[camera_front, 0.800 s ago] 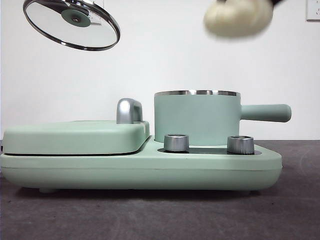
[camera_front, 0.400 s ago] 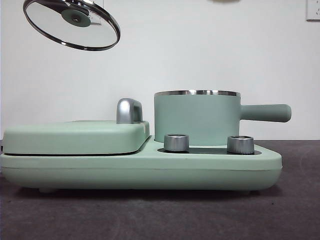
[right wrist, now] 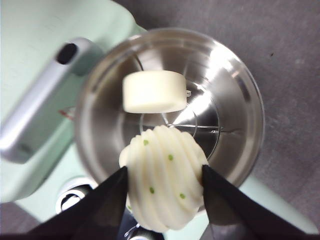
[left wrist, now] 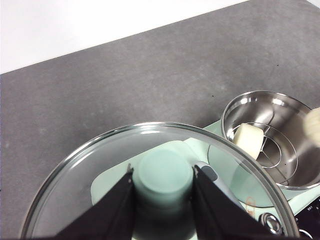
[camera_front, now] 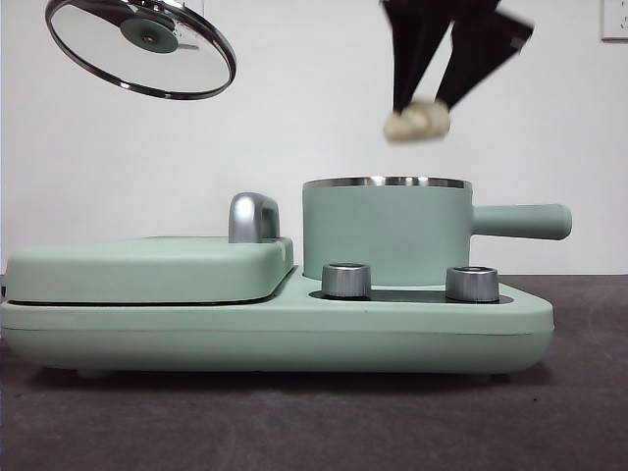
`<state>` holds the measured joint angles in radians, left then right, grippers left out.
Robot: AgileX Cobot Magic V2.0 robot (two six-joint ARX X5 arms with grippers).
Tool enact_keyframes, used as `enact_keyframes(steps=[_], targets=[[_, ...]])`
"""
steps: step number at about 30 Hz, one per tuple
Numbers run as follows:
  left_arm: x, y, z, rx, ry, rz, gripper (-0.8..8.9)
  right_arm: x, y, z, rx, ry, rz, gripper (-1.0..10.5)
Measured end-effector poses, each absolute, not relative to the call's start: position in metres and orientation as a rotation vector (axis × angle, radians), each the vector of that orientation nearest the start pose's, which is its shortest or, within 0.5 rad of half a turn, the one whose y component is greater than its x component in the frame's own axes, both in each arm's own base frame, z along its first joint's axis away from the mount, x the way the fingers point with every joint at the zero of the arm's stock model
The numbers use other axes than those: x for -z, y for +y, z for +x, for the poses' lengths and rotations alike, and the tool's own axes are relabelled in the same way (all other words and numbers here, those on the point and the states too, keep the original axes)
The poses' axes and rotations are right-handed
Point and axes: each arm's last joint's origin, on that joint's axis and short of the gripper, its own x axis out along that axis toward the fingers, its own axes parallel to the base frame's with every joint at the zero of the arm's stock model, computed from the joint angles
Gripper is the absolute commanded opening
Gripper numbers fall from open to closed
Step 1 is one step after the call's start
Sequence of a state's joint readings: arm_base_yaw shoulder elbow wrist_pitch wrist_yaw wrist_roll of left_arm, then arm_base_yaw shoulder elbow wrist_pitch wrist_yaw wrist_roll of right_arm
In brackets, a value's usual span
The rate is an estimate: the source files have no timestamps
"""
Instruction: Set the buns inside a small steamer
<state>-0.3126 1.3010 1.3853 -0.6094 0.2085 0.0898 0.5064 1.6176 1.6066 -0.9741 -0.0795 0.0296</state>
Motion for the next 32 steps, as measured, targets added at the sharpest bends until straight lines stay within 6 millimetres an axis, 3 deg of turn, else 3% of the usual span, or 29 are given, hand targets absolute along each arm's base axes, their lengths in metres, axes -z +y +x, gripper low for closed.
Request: enact_keyframes(steps=[15, 18, 21, 24, 29, 32], targets=[[-0.390, -0.089, 0.257, 0.533, 0.507, 0.113, 0.13, -0.283, 0.184, 0.329, -0.529, 1.104, -0.238, 2.4], [-0.390, -0.089, 0.257, 0.532, 0.507, 0.113, 0.13, -0.283, 0.185, 0.332, -0.534, 1.082, -0.240, 3.5], [-0.390, -0.089, 0.257, 0.532, 0.507, 0.113, 0.13, -0.283, 0.185, 0.331, -0.534, 1.080, -0.239, 3.7], [-0.390, -0.089, 0.257, 0.532, 0.507, 0.113, 0.13, -0.294, 0.183, 0.327, -0.538, 1.046, -0.232, 3.7], [-0.390, -0.089, 0.257, 0.532, 0.507, 0.113, 0.13, -0.367, 0.169, 0.298, -0.540, 0.720, -0.181, 3.7], [-0.390, -0.089, 0.257, 0.532, 0.507, 0.113, 0.13, -0.388, 0.164, 0.276, -0.568, 0.539, -0.144, 3.7]])
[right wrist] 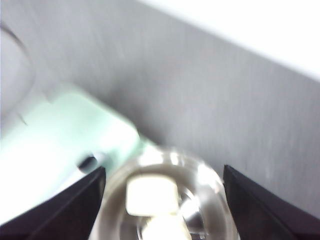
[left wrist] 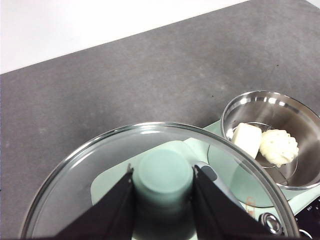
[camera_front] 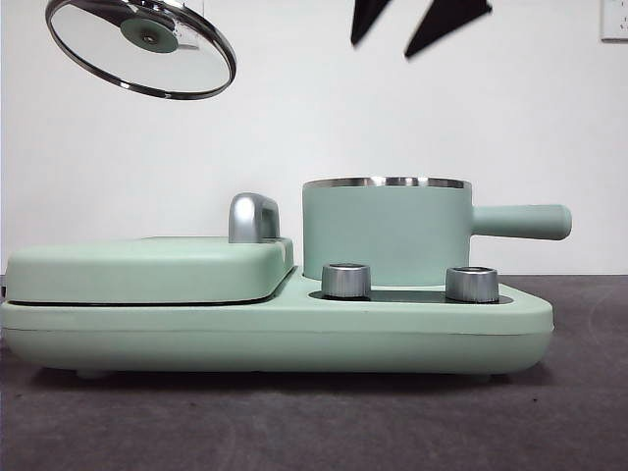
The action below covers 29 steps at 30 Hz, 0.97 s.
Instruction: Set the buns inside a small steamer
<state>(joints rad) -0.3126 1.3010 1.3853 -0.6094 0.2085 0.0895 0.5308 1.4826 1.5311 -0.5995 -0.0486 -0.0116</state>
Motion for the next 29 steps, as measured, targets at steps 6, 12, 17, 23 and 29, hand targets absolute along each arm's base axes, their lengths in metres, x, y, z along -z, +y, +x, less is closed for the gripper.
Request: enact_keyframes(steps=[6, 12, 17, 23, 29], targets=[[-0.390, -0.089, 0.257, 0.532, 0.507, 0.113, 0.13, -0.351, 0.139, 0.233, -0.559, 0.389, -0.113, 3.7], [-0.390, -0.089, 0.257, 0.532, 0.508, 0.113, 0.13, -0.312, 0.114, 0.190, -0.558, 0.373, -0.120, 3.7], [-0.390, -0.089, 0.257, 0.532, 0.508, 0.113, 0.13, -0.290, 0.092, 0.156, -0.521, 0.415, -0.140, 3.7], [-0.390, -0.094, 0.255, 0.549, 0.507, 0.117, 0.13, -0.294, 0.066, 0.116, -0.438, 0.429, -0.163, 3.7], [-0.391, -0.108, 0.250, 0.613, 0.501, 0.128, 0.13, -0.298, 0.043, 0.082, -0.369, 0.398, -0.152, 3.7]])
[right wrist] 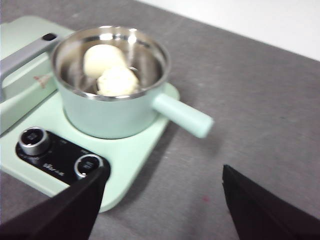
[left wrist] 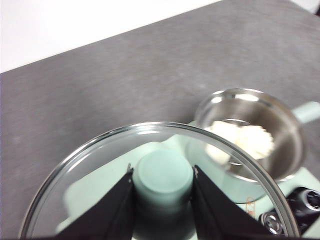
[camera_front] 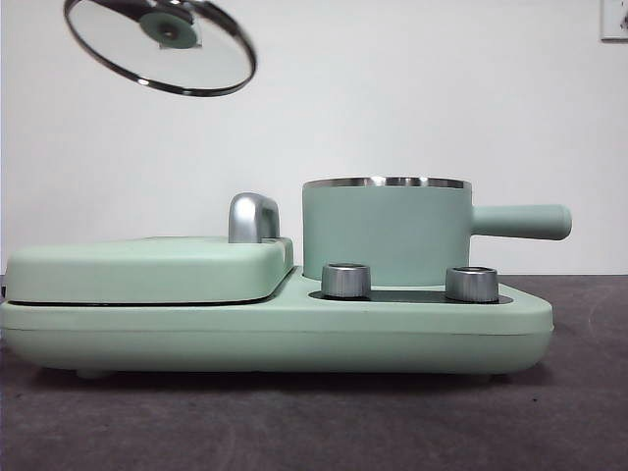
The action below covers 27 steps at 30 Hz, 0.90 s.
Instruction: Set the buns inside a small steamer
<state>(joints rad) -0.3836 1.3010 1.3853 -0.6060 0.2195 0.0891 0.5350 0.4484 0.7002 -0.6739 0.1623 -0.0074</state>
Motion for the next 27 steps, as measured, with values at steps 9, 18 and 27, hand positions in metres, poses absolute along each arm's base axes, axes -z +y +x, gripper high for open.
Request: enact_keyframes(steps=[9, 18, 27], targets=[[-0.383, -0.154, 0.250, 0.772, 0.460, 0.156, 0.13, -0.303, 0.024, 0.052, -0.335, 0.292, -0.026, 3.7], [-0.354, -0.210, 0.268, 0.884, 0.418, 0.176, 0.13, -0.304, 0.023, 0.050, -0.334, 0.276, 0.014, 3.7], [-0.334, -0.246, 0.286, 0.934, 0.308, 0.163, 0.13, -0.305, 0.023, 0.050, -0.334, 0.273, 0.016, 3.7]])
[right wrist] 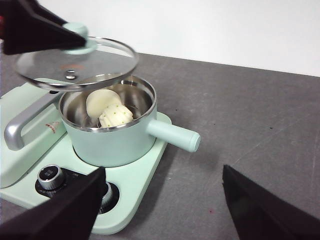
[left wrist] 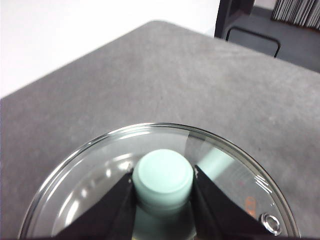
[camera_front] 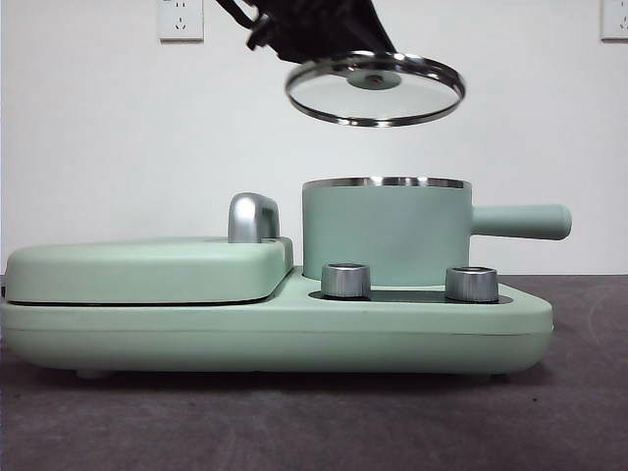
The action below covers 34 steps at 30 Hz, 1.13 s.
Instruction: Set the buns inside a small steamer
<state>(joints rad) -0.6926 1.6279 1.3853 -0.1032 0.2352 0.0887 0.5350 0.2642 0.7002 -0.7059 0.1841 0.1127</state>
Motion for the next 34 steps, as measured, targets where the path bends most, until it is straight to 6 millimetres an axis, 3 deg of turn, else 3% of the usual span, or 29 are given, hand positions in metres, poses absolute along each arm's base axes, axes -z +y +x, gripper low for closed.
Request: enact_keyframes(steps=[12, 23, 34], targets=[[-0.310, -0.262, 0.305, 0.916, 0.273, 0.176, 0.14, -0.305, 0.023, 0.050, -0.335, 0.266, 0.018, 3.7], [-0.277, -0.259, 0.302, 0.908, 0.255, 0.151, 0.14, -0.305, 0.023, 0.050, -0.334, 0.266, 0.018, 3.7], [-0.280, -0.259, 0.304, 0.904, 0.201, 0.135, 0.14, -0.305, 0.023, 0.050, -0.330, 0.272, 0.052, 3.7]])
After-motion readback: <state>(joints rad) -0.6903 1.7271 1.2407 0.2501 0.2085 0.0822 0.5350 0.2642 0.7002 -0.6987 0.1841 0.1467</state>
